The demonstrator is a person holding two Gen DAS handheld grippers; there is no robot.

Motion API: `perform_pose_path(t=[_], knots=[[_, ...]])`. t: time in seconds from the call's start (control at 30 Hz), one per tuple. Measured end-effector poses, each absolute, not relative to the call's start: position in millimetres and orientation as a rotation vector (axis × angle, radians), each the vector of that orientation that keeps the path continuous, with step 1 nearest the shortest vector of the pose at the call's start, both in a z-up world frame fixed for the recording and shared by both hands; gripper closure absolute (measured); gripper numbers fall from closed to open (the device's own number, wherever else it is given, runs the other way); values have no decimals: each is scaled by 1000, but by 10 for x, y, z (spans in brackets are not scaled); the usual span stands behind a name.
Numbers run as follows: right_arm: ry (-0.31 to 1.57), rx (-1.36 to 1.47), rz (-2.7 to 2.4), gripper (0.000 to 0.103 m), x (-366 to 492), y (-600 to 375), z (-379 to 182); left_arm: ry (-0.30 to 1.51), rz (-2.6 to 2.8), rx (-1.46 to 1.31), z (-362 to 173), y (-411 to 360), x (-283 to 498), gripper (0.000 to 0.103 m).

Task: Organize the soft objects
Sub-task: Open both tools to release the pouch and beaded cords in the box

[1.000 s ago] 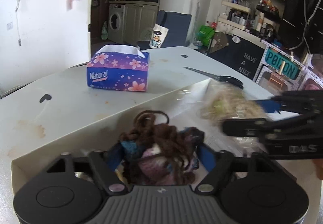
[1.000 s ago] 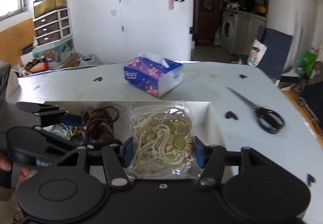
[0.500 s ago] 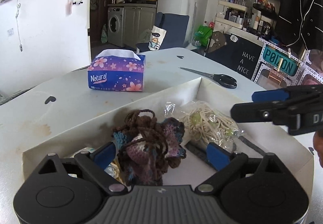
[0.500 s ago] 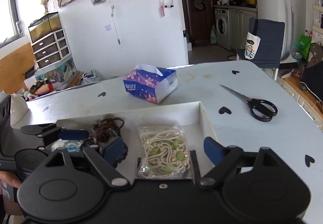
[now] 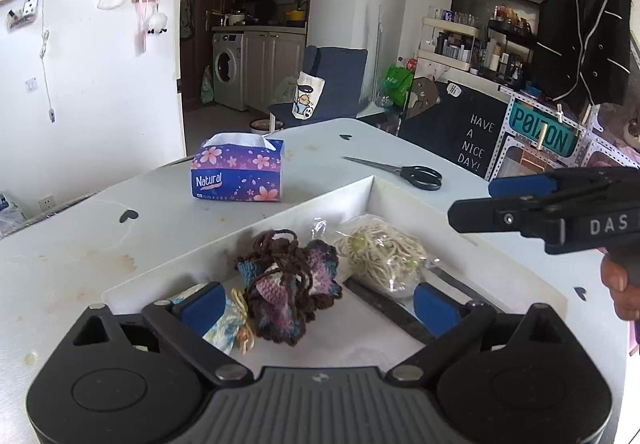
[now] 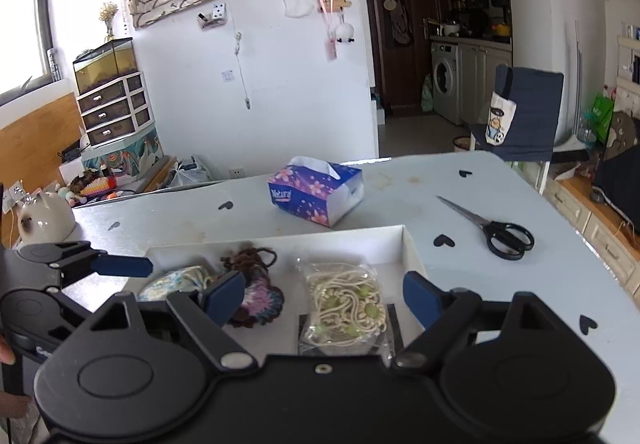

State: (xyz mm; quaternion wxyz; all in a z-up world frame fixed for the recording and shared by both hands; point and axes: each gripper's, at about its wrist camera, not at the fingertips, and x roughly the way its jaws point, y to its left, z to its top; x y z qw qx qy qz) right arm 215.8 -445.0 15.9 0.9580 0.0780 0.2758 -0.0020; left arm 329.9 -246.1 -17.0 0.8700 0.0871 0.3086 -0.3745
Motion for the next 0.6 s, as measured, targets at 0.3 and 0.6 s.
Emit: perform_pose_path(t=[0.3, 0.6], knots=[[517, 137, 18, 16, 1740, -4292, 363, 595, -774, 180, 130, -2180, 2898, 0], [465, 125, 25, 15, 1282, -4175, 451, 538, -808, 139, 354, -1961, 2506, 0]])
